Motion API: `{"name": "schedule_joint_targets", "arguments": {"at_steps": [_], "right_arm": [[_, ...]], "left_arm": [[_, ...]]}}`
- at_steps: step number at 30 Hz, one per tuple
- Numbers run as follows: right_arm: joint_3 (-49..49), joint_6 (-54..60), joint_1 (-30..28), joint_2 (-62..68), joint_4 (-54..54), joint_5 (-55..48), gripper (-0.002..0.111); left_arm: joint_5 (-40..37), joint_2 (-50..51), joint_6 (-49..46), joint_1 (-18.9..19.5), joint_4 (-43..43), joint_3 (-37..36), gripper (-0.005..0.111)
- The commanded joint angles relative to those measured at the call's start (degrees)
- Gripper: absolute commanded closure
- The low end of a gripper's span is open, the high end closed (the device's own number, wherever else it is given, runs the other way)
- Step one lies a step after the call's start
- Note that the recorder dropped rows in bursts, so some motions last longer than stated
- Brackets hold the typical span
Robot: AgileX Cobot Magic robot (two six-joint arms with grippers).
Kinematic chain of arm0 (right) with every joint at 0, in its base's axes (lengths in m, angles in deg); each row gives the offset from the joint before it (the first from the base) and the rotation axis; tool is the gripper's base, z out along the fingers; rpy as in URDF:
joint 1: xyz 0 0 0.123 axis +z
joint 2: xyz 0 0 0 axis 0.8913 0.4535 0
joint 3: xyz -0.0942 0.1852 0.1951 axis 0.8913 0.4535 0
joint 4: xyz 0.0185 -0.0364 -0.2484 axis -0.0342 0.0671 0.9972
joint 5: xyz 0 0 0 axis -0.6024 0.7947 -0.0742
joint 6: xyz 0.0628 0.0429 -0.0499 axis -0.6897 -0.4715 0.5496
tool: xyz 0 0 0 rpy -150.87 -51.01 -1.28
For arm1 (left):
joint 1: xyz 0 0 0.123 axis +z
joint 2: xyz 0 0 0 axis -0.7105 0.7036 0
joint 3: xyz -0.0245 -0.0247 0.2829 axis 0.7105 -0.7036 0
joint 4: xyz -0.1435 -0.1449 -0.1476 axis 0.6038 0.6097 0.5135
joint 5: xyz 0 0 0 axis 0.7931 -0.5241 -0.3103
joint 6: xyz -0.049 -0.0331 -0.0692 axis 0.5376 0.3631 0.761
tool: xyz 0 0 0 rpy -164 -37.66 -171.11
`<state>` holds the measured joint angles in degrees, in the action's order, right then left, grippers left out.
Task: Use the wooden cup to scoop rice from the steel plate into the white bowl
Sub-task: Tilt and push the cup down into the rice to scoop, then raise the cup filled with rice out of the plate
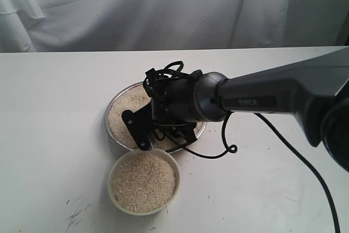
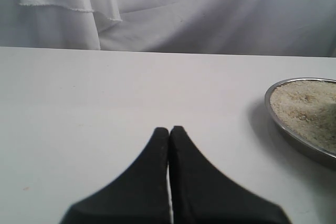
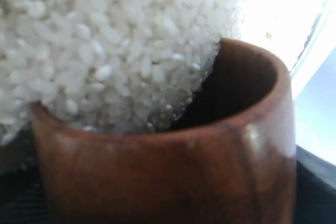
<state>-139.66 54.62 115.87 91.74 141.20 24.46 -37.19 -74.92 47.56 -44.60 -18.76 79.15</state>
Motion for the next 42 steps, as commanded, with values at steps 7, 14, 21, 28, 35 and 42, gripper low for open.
{"name": "schedule_joint_targets", "arguments": {"at_steps": [7,14,21,28,35,42], "right_arm": [[-0.11,-1.66,-0.62,2.46,0.03,1.68,0.108],[-1.99,-6.01,-0.62,2.94,-2.17,6.18,0.108],[-5.8,-7.69,-0.62,3.46,-5.31,7.44,0.108],[-5.92,-7.9,-1.51,4.77,-7.71,7.63,0.108],[-5.92,-7.9,-4.42,4.77,-16.75,11.71,0.108],[-5.92,-7.91,-6.21,4.77,-25.22,16.61,0.108]], "left_arm": [[0.36,-0.29,0.18,-0.09,0.04,-0.26,0.107],[0.36,-0.29,0.18,-0.09,0.04,-0.26,0.107],[0.36,-0.29,0.18,-0.09,0.04,-0.26,0.107],[0.36,-0.29,0.18,-0.09,0.04,-0.26,0.107],[0.36,-0.29,0.18,-0.09,0.04,-0.26,0.107],[0.36,-0.29,0.18,-0.09,0.04,-0.26,0.107]]}}
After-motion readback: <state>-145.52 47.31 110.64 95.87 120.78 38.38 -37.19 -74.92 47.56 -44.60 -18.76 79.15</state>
